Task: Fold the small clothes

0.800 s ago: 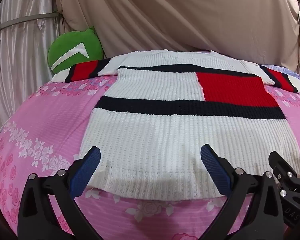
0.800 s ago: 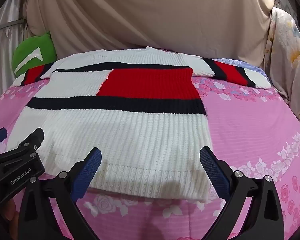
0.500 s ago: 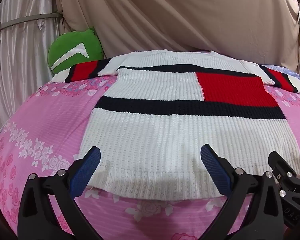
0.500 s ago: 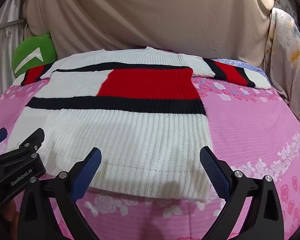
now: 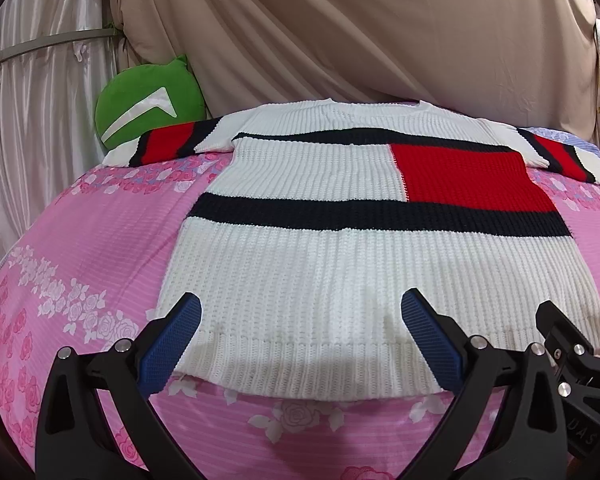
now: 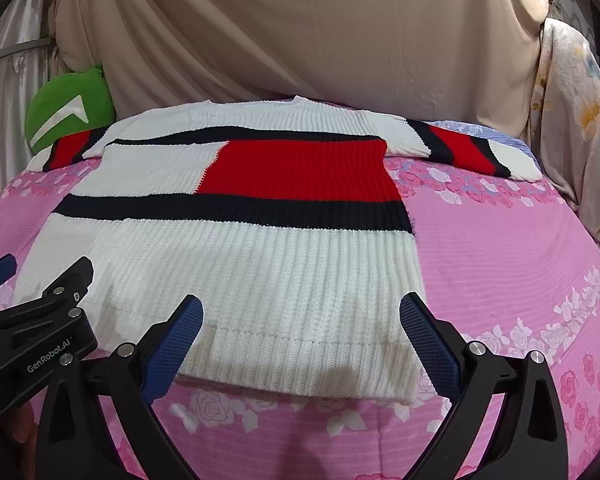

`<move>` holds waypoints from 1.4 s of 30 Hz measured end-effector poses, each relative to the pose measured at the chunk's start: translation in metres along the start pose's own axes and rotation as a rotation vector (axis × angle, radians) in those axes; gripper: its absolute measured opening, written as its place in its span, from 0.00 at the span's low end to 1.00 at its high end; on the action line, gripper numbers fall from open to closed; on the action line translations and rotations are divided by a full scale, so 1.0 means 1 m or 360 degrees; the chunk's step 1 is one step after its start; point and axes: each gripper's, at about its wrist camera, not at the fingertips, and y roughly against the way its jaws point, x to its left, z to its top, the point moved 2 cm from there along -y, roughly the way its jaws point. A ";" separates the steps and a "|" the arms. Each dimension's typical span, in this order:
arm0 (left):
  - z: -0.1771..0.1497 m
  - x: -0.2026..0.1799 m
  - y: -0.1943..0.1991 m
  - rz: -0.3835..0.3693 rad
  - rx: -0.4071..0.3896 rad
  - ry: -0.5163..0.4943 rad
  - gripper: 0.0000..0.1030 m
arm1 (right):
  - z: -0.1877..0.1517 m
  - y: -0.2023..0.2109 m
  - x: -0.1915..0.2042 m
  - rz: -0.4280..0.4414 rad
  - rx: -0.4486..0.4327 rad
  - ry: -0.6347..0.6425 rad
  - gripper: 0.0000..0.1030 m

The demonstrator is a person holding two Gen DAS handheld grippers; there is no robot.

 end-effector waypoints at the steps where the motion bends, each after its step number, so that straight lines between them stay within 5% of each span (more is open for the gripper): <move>1: 0.000 0.000 0.000 -0.0001 0.0000 -0.0001 0.95 | 0.000 0.001 0.001 -0.0001 -0.0001 0.0001 0.95; 42: 0.000 -0.002 0.000 0.0005 -0.0010 -0.0014 0.95 | 0.001 0.005 0.000 0.0003 -0.0016 0.0002 0.95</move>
